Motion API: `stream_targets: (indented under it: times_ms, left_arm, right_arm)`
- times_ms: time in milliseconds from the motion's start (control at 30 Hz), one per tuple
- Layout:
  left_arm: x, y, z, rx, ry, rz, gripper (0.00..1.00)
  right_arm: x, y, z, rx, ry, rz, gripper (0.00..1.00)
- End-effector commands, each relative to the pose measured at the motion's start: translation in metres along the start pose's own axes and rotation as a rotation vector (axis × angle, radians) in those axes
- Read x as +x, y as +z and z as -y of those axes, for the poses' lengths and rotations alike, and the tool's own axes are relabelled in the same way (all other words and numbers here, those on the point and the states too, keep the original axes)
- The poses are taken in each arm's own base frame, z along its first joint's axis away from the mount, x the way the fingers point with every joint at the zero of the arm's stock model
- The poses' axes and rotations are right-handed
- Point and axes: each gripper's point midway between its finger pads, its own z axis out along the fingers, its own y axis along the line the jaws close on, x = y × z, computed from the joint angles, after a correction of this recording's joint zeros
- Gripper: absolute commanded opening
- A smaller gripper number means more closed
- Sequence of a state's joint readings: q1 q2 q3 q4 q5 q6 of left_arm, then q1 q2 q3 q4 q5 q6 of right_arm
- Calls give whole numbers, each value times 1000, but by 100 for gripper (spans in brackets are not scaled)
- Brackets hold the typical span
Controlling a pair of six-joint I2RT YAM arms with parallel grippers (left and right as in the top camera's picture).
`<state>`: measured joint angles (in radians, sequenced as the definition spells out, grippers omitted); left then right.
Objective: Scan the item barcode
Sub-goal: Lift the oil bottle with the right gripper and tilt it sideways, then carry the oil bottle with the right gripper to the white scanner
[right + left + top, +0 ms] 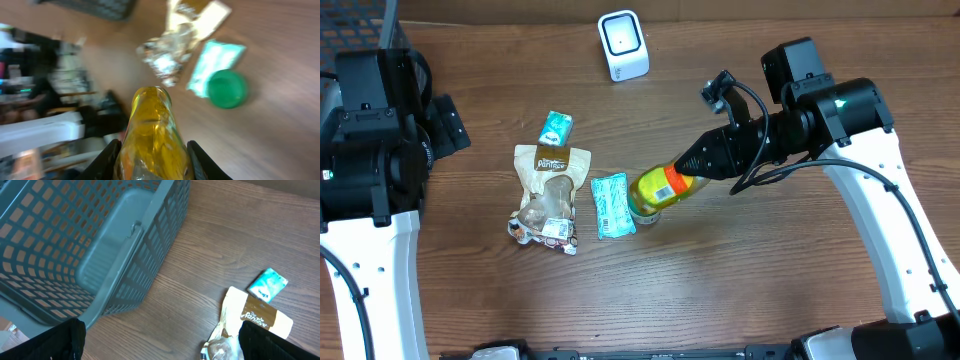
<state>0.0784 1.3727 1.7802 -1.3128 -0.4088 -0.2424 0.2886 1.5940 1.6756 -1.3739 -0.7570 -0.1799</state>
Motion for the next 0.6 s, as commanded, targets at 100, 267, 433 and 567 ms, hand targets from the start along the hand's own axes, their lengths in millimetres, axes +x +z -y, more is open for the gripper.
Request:
stream_targets:
  times_ms: [100, 267, 433, 567]
  left_arm:
    - [-6, -4, -3, -11, 3, 21, 99]
    - [-6, -4, -3, -11, 3, 21, 99]
    - [-6, -4, -3, -11, 3, 21, 100]
    - [-6, -4, -3, -11, 3, 21, 100]
  right_arm:
    - [-28, -20, 17, 147, -86, 119, 5]
    - [-54, -29, 27, 218, -100, 220, 6]
    - [-75, -54, 37, 374, -134, 290, 8]
    - [-100, -82, 33, 472, -186, 363, 8]
